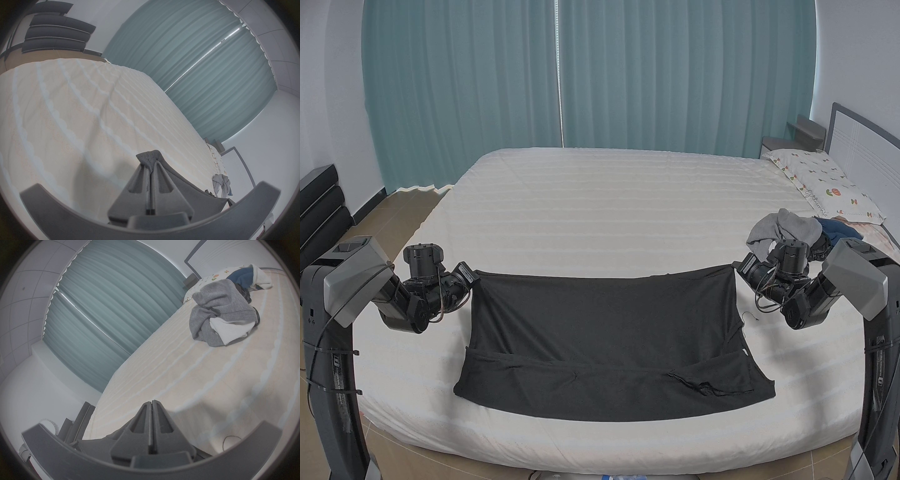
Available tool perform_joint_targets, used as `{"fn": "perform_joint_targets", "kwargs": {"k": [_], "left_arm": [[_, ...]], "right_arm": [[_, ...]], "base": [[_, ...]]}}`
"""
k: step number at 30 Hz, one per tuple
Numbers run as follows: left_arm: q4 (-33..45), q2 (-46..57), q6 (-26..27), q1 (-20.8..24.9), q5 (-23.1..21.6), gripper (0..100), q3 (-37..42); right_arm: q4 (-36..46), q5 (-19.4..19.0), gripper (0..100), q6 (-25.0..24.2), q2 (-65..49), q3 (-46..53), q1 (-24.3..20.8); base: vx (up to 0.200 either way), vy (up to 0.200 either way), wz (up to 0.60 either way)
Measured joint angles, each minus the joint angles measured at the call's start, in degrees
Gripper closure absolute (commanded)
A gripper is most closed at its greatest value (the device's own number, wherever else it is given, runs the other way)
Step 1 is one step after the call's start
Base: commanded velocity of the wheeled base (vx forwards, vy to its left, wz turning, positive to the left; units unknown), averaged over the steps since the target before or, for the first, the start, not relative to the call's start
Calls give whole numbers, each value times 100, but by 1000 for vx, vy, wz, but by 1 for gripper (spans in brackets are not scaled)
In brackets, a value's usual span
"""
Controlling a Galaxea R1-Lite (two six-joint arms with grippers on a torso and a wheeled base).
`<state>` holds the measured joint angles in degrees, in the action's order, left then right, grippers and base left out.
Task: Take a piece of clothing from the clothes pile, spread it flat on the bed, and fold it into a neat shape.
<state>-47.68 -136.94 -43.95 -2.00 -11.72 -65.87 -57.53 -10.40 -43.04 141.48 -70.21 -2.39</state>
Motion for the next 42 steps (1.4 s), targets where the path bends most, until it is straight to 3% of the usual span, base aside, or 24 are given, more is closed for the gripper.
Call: {"fn": "perform_joint_targets", "kwargs": {"k": [18,30,42], "left_arm": [[-16,201,612,18,-7,100,457],[-512,297,660,32,-13,100,630],[-572,39,629,38,-16,100,611]], "right_arm": [[30,-517,100,57,-405,926,135],[-775,-523,100,-15,-384,1153,157],[-873,-545,100,-176,-323,1128,228]], "base": [[0,0,0],[0,0,0],[0,0,0]]}}
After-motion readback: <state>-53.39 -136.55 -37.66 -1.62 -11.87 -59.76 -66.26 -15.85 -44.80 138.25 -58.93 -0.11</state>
